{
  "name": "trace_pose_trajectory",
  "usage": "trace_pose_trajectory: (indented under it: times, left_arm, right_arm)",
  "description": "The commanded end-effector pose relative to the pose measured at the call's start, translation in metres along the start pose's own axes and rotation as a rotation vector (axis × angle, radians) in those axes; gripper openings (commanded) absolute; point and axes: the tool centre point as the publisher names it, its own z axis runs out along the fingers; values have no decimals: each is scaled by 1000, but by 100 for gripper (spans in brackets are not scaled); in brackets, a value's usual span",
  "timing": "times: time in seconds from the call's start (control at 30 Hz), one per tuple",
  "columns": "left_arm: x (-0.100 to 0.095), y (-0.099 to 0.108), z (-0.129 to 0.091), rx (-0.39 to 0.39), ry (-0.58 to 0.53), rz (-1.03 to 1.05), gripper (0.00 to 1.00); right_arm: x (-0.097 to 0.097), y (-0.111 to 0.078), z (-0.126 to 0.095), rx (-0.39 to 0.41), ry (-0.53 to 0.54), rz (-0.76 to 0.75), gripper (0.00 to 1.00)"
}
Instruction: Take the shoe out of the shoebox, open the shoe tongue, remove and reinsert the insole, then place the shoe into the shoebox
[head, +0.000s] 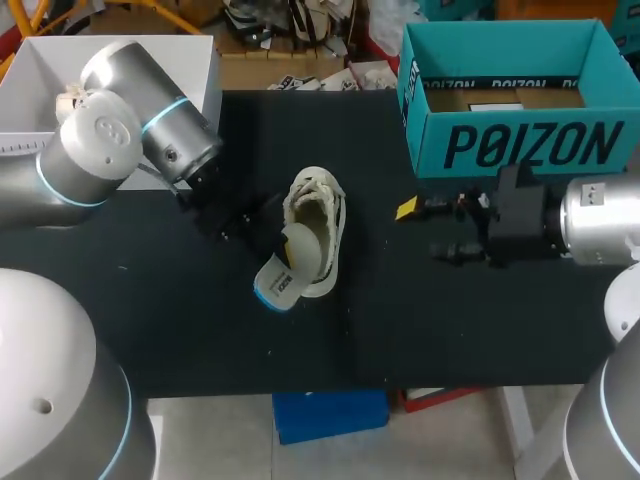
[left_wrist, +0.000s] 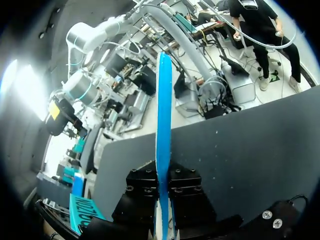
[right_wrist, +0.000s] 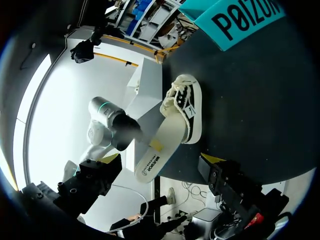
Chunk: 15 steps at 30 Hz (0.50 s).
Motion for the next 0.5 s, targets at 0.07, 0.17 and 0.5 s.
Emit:
trace_pose_trajectory:
  times: [0.07,0.17,0.5]
  left_arm:
    - [-2,15,2,17,6,15,0]
    - [-2,23,3,5,14,24,0]
    - [-4,52,2,-54,9,49,0]
  right_arm:
    - [0,0,-1,0,-1,0,100]
    - [0,0,-1,0,-1,0,100]
    - [0,0,-1,0,-1,0,100]
